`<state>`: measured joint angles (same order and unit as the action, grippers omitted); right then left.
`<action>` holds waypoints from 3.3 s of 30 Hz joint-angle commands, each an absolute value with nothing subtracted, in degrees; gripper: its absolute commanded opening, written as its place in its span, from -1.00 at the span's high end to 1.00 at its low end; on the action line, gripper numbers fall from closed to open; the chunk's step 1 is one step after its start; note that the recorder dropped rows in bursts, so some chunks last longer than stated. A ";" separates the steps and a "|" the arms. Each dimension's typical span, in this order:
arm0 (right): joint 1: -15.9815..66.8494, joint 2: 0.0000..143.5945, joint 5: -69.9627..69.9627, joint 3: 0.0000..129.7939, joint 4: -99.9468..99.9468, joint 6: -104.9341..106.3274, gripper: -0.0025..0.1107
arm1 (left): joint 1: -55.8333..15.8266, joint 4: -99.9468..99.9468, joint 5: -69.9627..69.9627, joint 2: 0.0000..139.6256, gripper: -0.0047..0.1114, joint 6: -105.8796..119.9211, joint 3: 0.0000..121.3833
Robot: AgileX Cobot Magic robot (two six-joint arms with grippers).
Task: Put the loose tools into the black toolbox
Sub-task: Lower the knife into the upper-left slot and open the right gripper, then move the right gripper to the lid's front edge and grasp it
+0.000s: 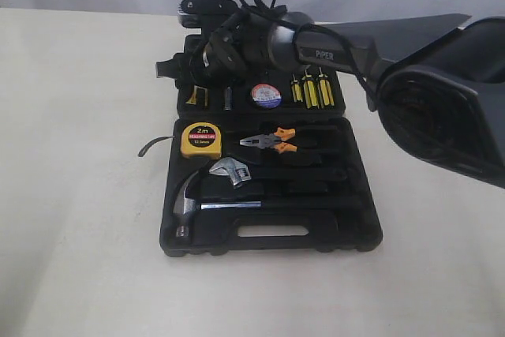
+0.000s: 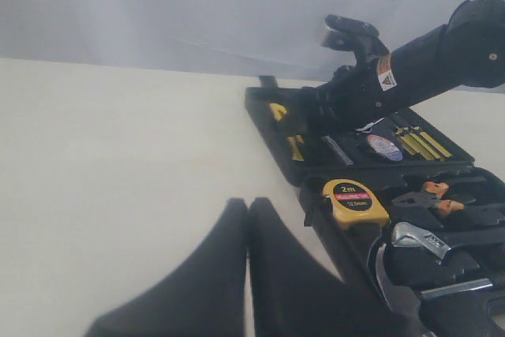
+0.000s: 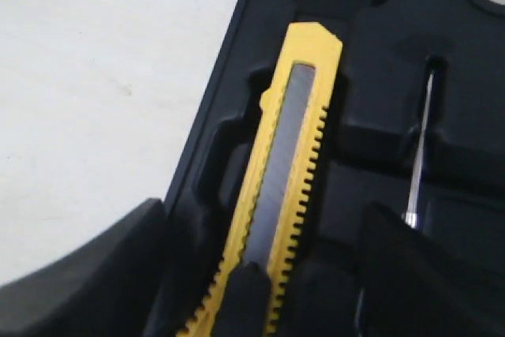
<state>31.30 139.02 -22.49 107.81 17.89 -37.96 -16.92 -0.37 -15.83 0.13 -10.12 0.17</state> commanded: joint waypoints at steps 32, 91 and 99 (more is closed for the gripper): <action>30.93 138.31 -25.12 113.21 24.17 -32.64 0.96 | -17.24 0.00 -15.61 0.00 0.92 -10.15 0.00; 62.35 86.42 -25.01 28.96 73.77 -43.50 0.11 | -17.24 0.00 -15.61 0.00 0.92 -10.15 0.00; 62.35 98.62 -29.40 33.56 90.25 -61.68 0.11 | -17.24 0.00 -15.61 0.00 0.92 -10.15 0.00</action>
